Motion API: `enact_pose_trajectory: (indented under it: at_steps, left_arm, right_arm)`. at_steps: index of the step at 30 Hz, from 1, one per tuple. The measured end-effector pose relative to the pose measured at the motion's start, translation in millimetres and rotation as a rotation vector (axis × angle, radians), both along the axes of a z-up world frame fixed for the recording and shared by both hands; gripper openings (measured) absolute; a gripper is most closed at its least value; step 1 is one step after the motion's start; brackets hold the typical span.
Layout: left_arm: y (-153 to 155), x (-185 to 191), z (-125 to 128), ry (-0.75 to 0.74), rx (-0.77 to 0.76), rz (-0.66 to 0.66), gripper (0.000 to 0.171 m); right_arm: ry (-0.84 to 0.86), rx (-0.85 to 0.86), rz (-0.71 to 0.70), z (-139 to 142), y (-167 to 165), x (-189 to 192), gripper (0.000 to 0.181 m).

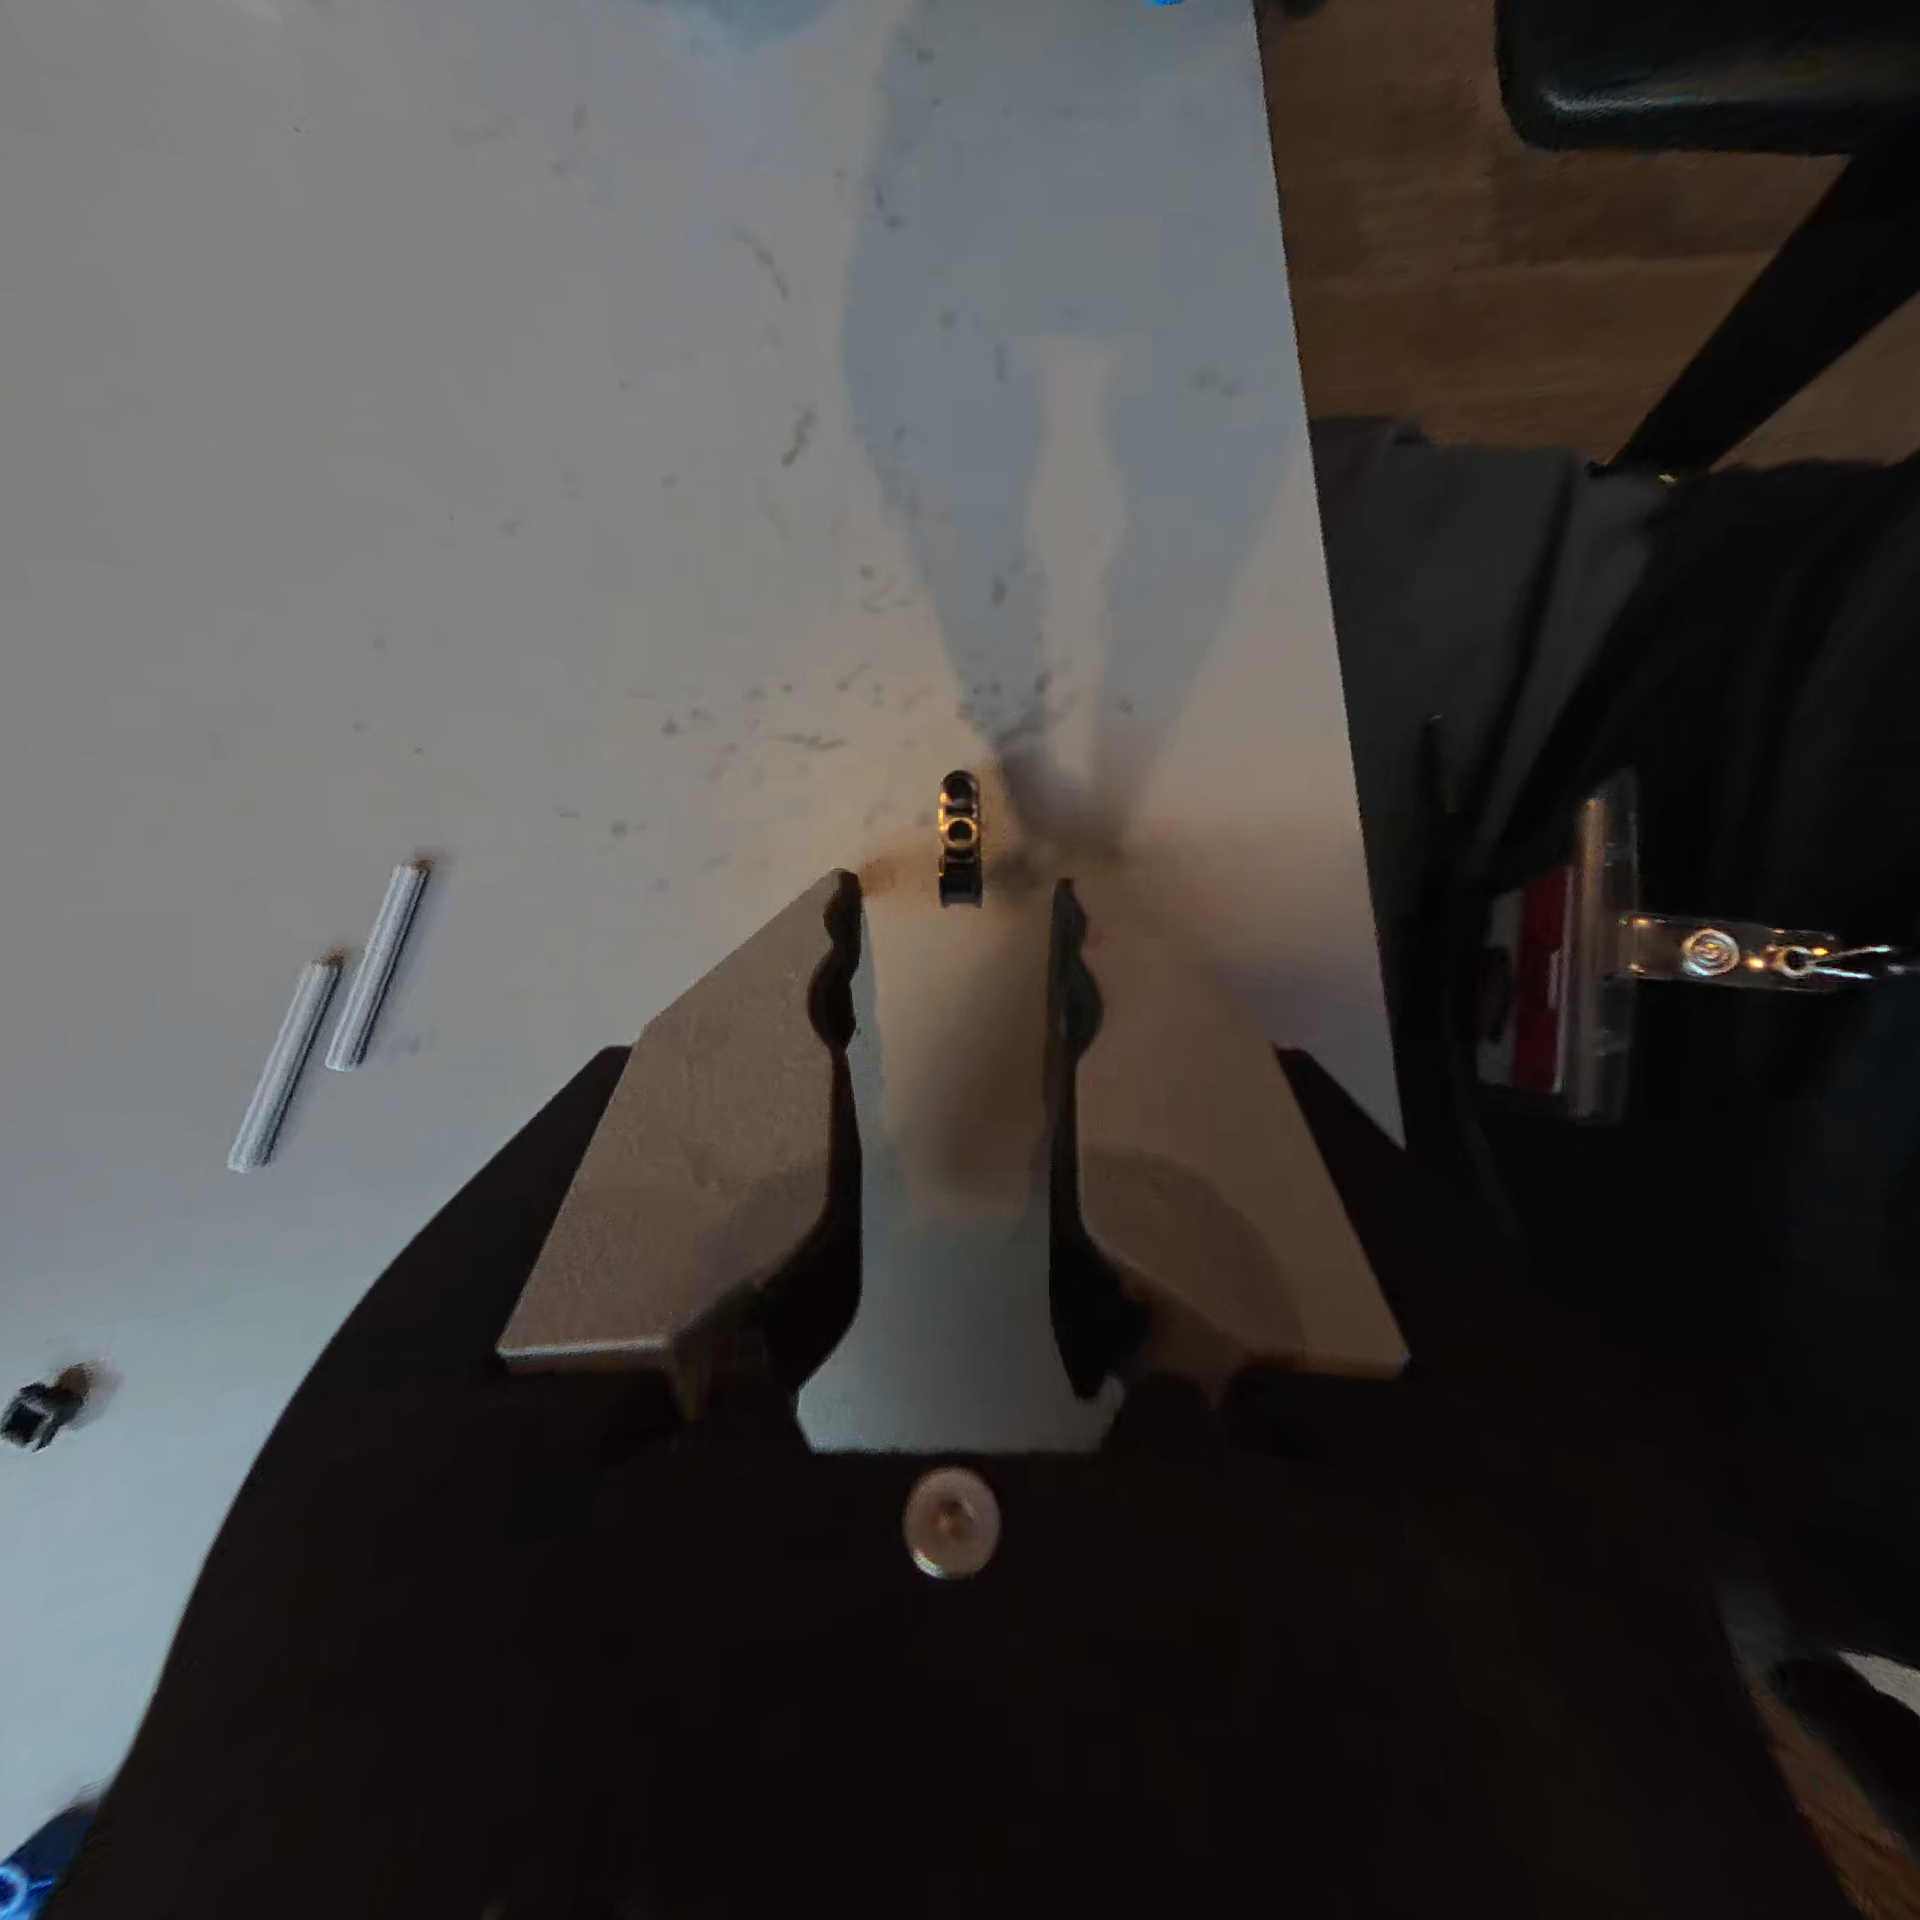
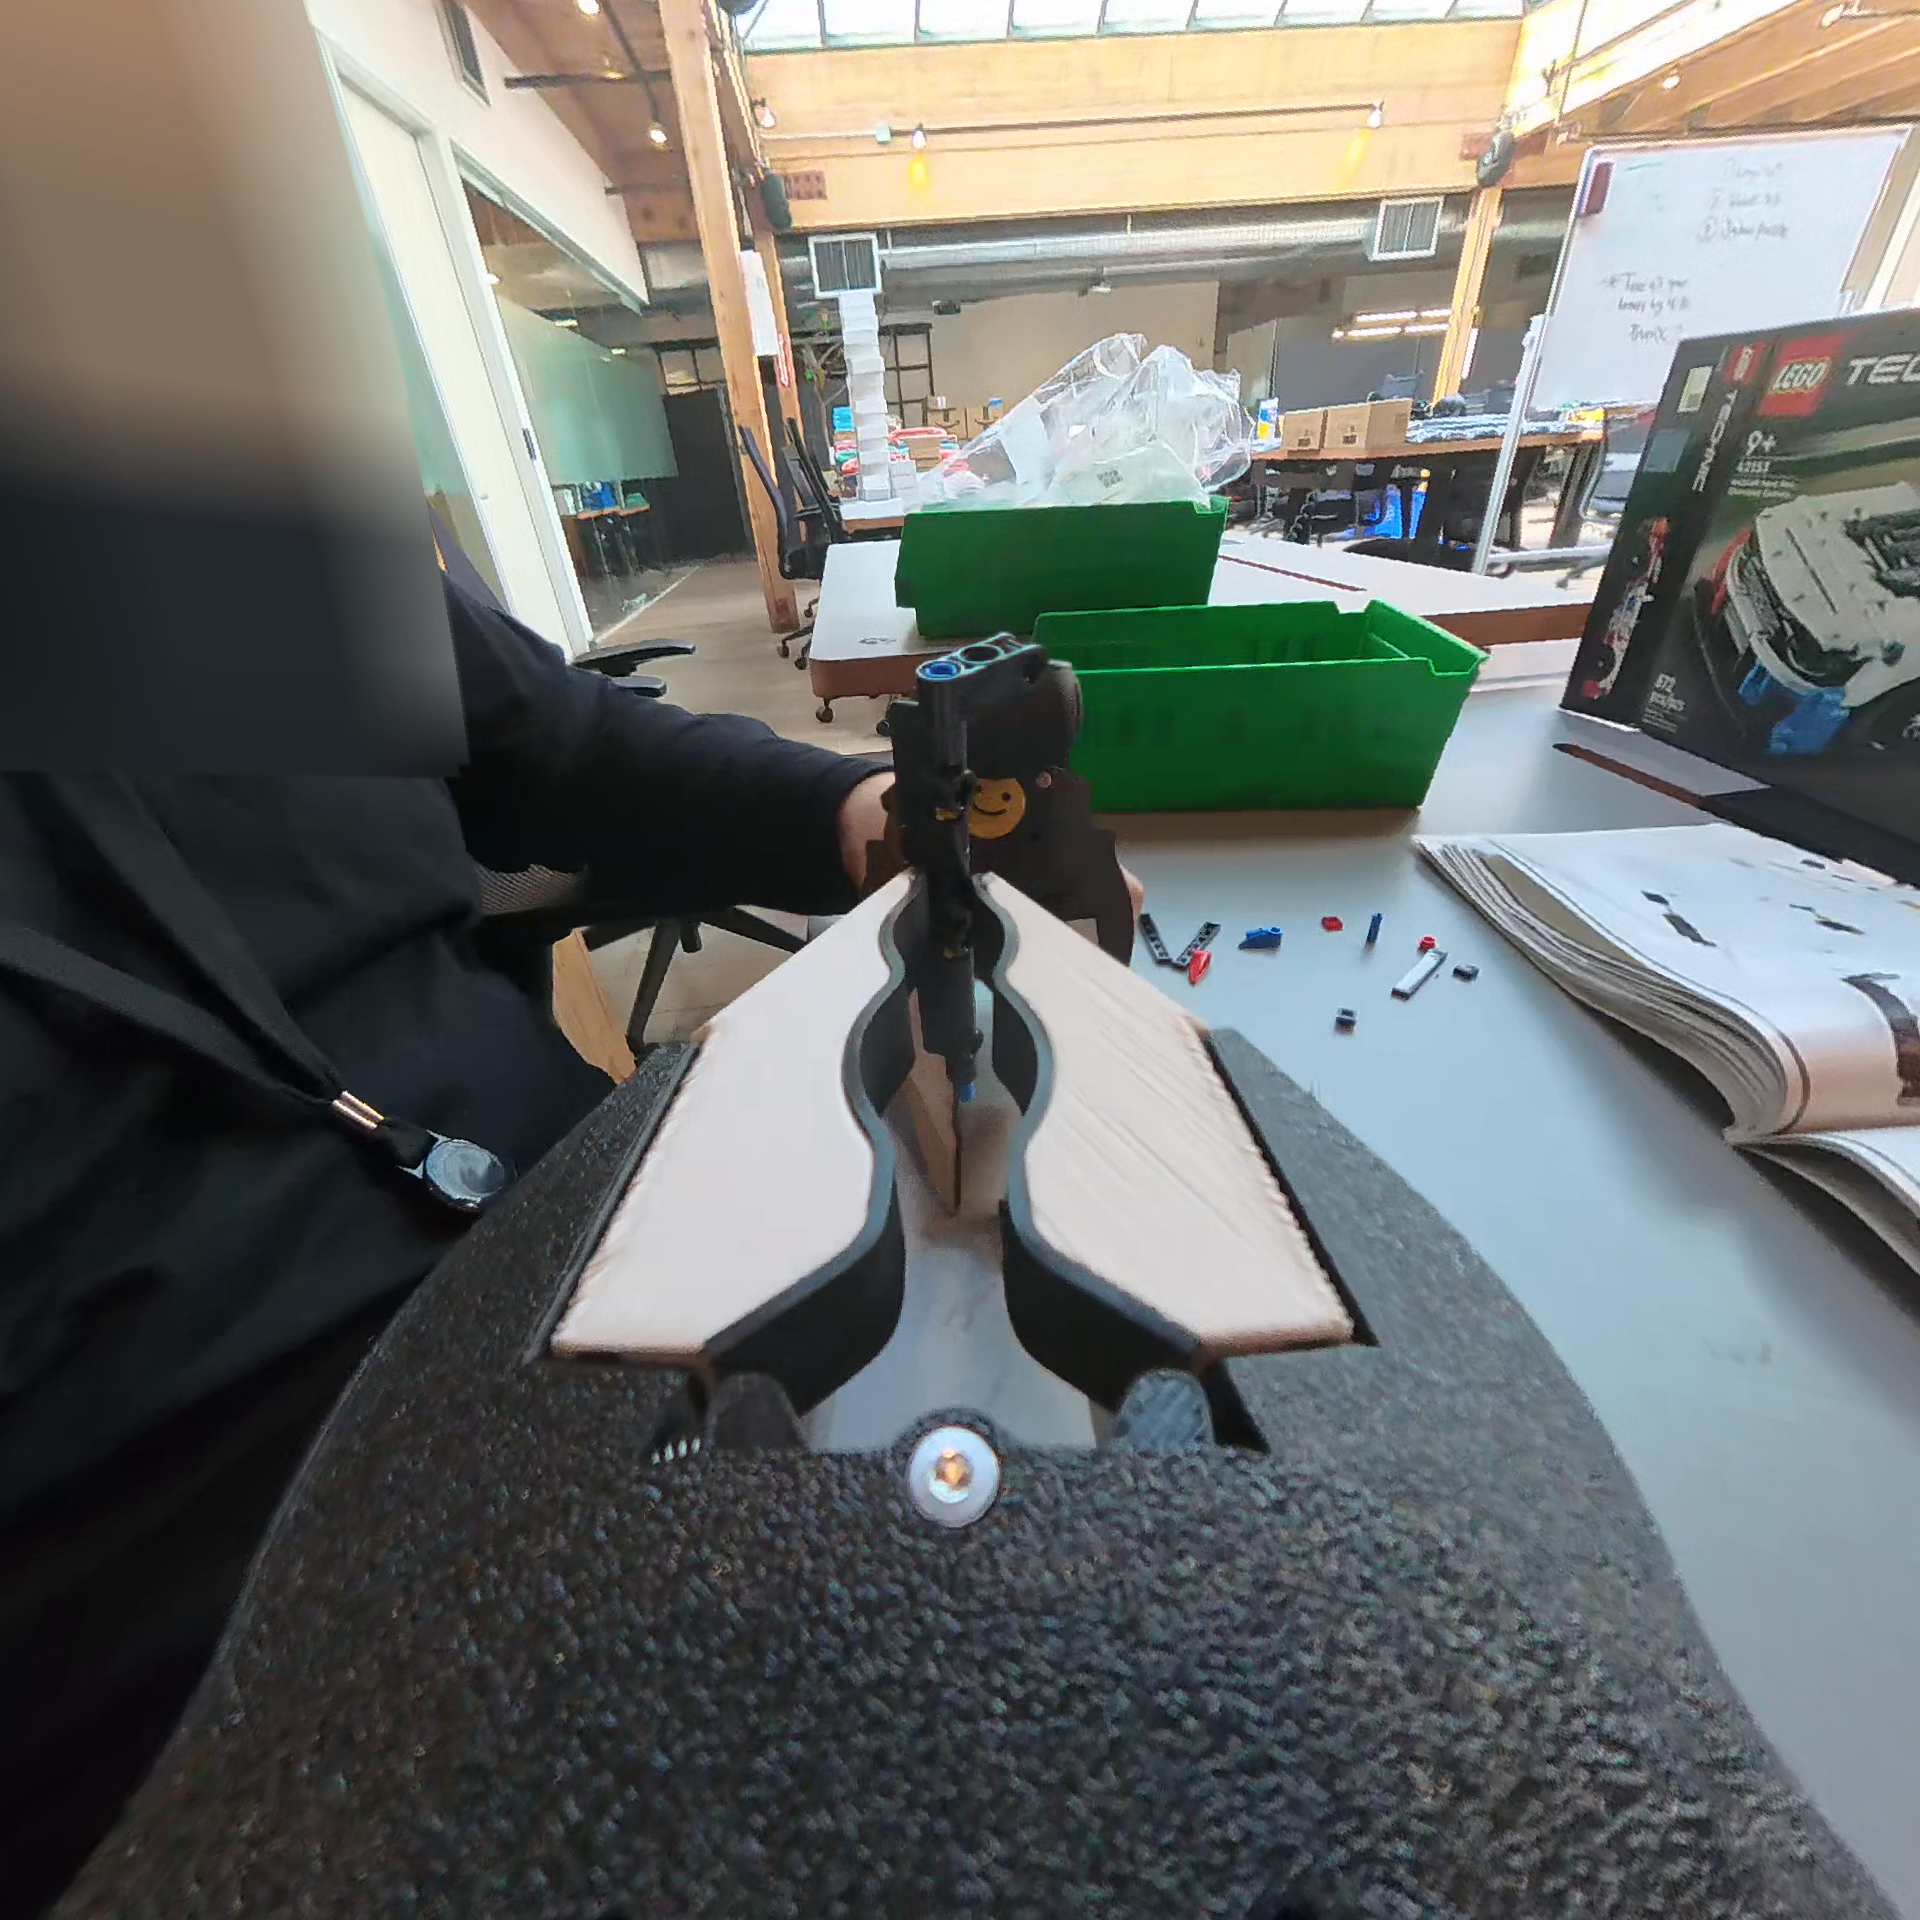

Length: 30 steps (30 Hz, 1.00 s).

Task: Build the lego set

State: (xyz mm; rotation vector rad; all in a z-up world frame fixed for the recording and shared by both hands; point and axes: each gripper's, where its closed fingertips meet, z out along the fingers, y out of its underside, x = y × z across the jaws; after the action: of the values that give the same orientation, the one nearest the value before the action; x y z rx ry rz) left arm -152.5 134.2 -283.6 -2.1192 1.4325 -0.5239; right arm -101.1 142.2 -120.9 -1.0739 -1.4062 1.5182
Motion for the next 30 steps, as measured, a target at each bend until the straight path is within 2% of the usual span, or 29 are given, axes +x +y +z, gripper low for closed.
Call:
enact_pose_trajectory:
  at_steps: [4, 9, 14, 17, 22, 25, 28, 30]
  left_arm:
    - [13, -4, -1, 0.048, 0.022, 0.004, 0.036]
    - [37, -3, -1, 0.027, 0.041, 0.034, 0.035]
    - [33, -2, 0, 0.010, -0.003, -0.003, 0.035]
    - [26, -4, 12, -0.038, -0.001, -0.023, 0.037]
    - [11, 16, 48, -0.233, -0.020, -0.050, 0.037]
    - [13, 24, 65, -0.321, -0.001, -0.046, 0.026]
    - [19, 21, 67, -0.328, 0.022, -0.014, 0.010]
    - [17, 22, 67, -0.342, 0.008, -0.021, 0.009]
  right_arm:
    - [-0.012, 0.009, 0.007, -7, -2, 0, 0.006]
    - [-0.049, 0.008, 0.020, -22, -4, -8, 0.006]
    - [-0.095, -0.001, -0.027, -37, 5, -17, 0.006]
    - [-0.119, -0.033, -0.086, -45, 16, -25, 0.006]
    - [-0.122, -0.058, -0.154, -48, 18, -39, 0.006]
    - [-0.152, -0.055, -0.182, -51, 16, -46, 0.006]
    - [-0.162, -0.055, -0.210, -52, 15, -48, 0.006]
    - [-0.164, -0.065, -0.218, -53, 14, -48, 0.006]
